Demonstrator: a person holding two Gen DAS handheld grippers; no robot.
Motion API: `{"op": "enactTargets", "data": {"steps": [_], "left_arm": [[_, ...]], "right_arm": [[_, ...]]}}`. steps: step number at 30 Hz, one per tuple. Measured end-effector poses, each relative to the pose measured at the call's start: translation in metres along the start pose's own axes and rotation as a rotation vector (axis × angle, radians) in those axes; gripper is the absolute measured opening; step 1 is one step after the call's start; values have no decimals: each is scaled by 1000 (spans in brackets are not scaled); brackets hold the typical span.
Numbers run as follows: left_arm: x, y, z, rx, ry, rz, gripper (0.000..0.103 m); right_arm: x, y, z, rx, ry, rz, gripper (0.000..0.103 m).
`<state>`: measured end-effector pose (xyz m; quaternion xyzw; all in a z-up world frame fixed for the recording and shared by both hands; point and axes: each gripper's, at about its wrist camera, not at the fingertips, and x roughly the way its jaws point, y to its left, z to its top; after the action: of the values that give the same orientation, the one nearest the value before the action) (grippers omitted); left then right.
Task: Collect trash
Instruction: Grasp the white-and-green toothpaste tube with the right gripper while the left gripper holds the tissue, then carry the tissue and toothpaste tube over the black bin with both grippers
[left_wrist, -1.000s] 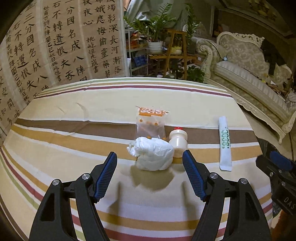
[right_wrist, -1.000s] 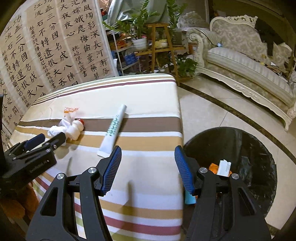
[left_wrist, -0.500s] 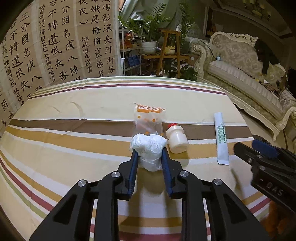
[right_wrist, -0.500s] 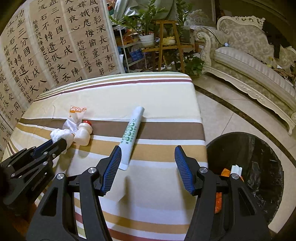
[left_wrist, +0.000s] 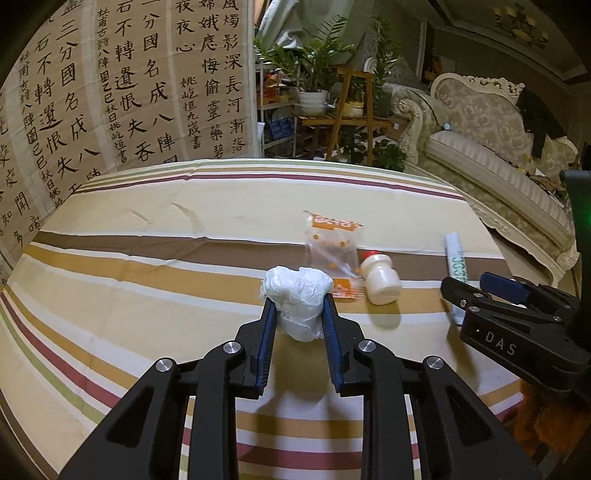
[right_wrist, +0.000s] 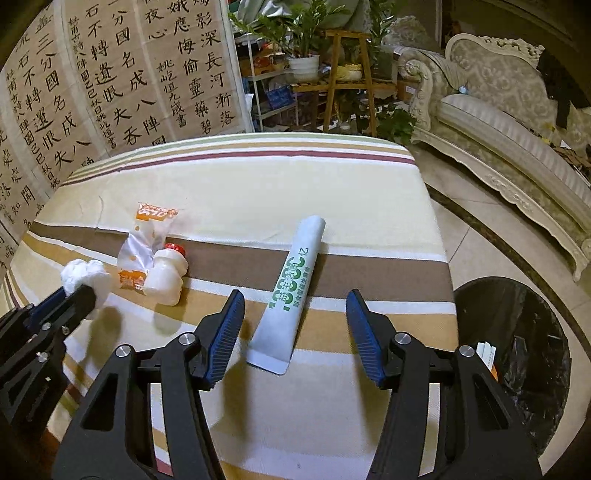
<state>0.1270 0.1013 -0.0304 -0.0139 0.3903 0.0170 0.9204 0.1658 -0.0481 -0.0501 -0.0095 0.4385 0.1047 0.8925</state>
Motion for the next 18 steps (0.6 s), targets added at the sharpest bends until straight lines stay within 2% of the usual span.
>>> {"op": "enactTargets", "data": {"steps": [4, 7, 9, 18], "left_arm": [[2, 4, 0, -6, -4, 17, 26], [3, 6, 2, -13, -3, 17, 26], [3, 5, 1, -14, -3, 18, 26], [1, 6, 2, -21, -6, 14, 26]], "right_arm": [[2, 3, 0, -12, 0, -22, 44], [2, 4, 1, -21, -1, -38, 33], [2, 4, 1, -27, -3, -43, 22], [-6, -1, -6, -7, -14, -21, 20]]}}
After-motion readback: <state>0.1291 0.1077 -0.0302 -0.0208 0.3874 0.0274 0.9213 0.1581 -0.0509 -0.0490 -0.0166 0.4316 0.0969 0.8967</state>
